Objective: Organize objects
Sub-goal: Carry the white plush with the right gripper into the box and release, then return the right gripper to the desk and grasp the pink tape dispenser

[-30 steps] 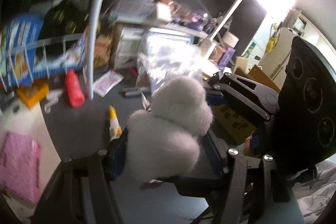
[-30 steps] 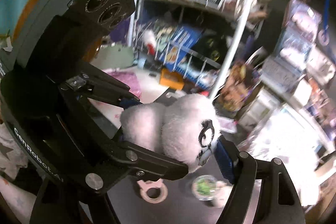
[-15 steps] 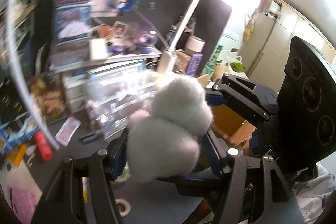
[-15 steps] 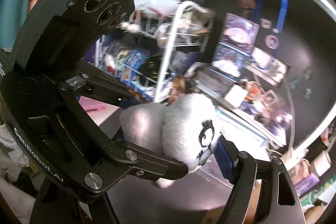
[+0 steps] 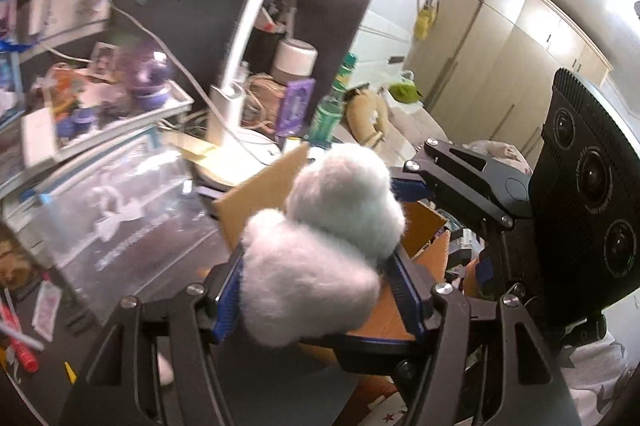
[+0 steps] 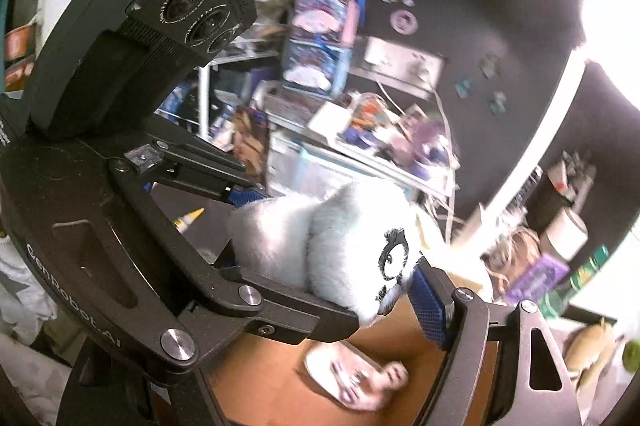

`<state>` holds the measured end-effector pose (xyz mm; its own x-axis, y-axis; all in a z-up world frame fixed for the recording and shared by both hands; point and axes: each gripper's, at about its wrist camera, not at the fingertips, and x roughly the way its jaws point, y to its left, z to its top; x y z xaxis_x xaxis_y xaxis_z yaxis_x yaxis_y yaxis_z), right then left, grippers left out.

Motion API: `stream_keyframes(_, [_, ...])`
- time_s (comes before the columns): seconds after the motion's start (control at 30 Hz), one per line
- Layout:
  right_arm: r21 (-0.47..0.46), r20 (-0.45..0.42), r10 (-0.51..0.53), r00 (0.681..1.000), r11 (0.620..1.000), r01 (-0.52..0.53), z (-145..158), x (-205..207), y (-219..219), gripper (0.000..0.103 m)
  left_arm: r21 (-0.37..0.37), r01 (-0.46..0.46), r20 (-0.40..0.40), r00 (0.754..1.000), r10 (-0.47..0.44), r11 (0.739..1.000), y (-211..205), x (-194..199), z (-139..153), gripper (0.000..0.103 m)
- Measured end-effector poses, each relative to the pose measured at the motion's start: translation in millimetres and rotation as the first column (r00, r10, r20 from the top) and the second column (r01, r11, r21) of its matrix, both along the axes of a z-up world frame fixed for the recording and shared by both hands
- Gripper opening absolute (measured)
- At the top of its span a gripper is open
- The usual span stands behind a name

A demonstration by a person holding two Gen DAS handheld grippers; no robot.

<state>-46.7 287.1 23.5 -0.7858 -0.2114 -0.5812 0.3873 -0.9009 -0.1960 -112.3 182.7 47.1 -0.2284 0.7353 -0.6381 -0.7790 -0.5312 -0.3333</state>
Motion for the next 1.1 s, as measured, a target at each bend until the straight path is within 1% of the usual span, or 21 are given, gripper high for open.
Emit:
stream_keyframes(0.17, [-0.001, 0.051, -0.039, 0.998, 0.999, 0.04, -8, 0, 26, 0.075, -0.021, 0.042, 0.042, 0.998, -0.041, 0.999, 30, -4, -11, 0.062])
stream_keyframes(0.33, [0.012, 0.09, -0.057, 0.994, 0.998, 0.056, -17, 2, 38, 0.076, -0.045, 0.06, 0.065, 0.996, -0.057, 0.997, 46, -6, -20, 0.064])
stream_keyframes(0.37, [0.015, 0.099, -0.061, 0.993, 0.998, 0.06, -18, 2, 40, 0.077, -0.054, 0.058, 0.064, 0.996, -0.055, 0.997, 49, -6, -21, 0.066])
stream_keyframes(0.47, [0.019, 0.131, -0.073, 0.989, 0.997, 0.071, -24, -1, 45, 0.079, -0.094, 0.048, 0.047, 0.998, -0.044, 0.994, 54, -5, -24, 0.076])
stream_keyframes(0.5, [0.021, 0.138, -0.078, 0.987, 0.997, 0.076, -26, -1, 46, 0.079, -0.104, 0.047, 0.041, 0.998, -0.043, 0.993, 55, -4, -24, 0.079])
stream_keyframes(0.6, [0.028, 0.141, -0.093, 0.986, 0.996, 0.09, -29, -2, 51, 0.08, -0.117, 0.039, 0.031, 0.999, -0.036, 0.992, 55, -4, -24, 0.081])
stream_keyframes(0.9, [0.032, 0.151, -0.111, 0.982, 0.994, 0.107, -31, 1, 56, 0.08, -0.122, 0.023, 0.009, 1.0, -0.022, 0.992, 48, 0, -23, 0.083])
stream_keyframes(1.03, [0.025, 0.14, -0.104, 0.985, 0.995, 0.101, -29, 6, 52, 0.08, -0.112, 0.006, -0.023, 1.0, -0.009, 0.994, 36, 7, -17, 0.083])
stream_keyframes(1.1, [0.009, 0.131, -0.084, 0.988, 0.996, 0.084, -26, 9, 47, 0.08, -0.096, -0.005, -0.045, 0.999, 0.0, 0.995, 22, 11, -10, 0.083])
